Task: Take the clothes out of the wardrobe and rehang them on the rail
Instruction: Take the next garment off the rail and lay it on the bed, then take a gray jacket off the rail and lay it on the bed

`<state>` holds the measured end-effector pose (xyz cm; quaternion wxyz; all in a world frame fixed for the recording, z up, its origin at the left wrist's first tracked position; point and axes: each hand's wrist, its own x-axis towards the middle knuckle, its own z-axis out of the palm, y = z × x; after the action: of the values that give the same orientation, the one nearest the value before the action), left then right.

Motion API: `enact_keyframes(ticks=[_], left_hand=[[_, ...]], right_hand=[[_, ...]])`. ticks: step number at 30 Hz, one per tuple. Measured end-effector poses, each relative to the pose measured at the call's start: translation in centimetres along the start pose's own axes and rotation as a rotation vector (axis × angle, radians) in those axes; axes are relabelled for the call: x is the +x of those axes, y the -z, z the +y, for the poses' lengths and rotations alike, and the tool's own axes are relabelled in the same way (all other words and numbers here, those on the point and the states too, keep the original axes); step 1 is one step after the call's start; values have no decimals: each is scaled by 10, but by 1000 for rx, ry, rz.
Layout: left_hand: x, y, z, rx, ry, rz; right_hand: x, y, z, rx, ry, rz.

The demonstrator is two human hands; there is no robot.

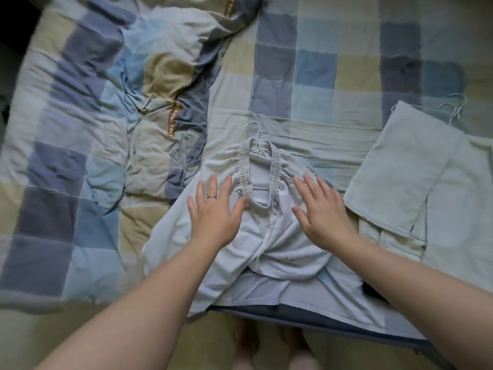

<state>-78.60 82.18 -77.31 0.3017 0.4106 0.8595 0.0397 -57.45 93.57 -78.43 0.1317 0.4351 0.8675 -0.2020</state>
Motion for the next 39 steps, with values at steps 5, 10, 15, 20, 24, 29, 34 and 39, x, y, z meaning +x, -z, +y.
enact_keyframes(ticks=[5, 10, 15, 20, 24, 29, 34, 39], left_hand=[[-91, 62, -8, -6, 9, 14], [-179, 117, -18, -34, 62, 81], [-260, 145, -36, -21, 137, 141], [-336, 150, -56, -73, 334, 291], [-395, 133, -61, -121, 518, 399], [-481, 99, -57, -276, 800, 540], [-580, 65, -46, -329, 1044, 653], [-701, 26, -29, -377, 1325, 850]], right_hand=[[-73, 59, -46, -120, 114, -55], [-134, 113, -107, -176, 276, -60], [-182, 150, -164, -211, 488, -78], [-212, 166, -209, -299, 759, -98], [-227, 168, -235, -345, 989, -126], [-264, 155, -272, -388, 1219, -142], [-337, 135, -311, -418, 1493, -175], [-442, 116, -351, -432, 1833, -209]])
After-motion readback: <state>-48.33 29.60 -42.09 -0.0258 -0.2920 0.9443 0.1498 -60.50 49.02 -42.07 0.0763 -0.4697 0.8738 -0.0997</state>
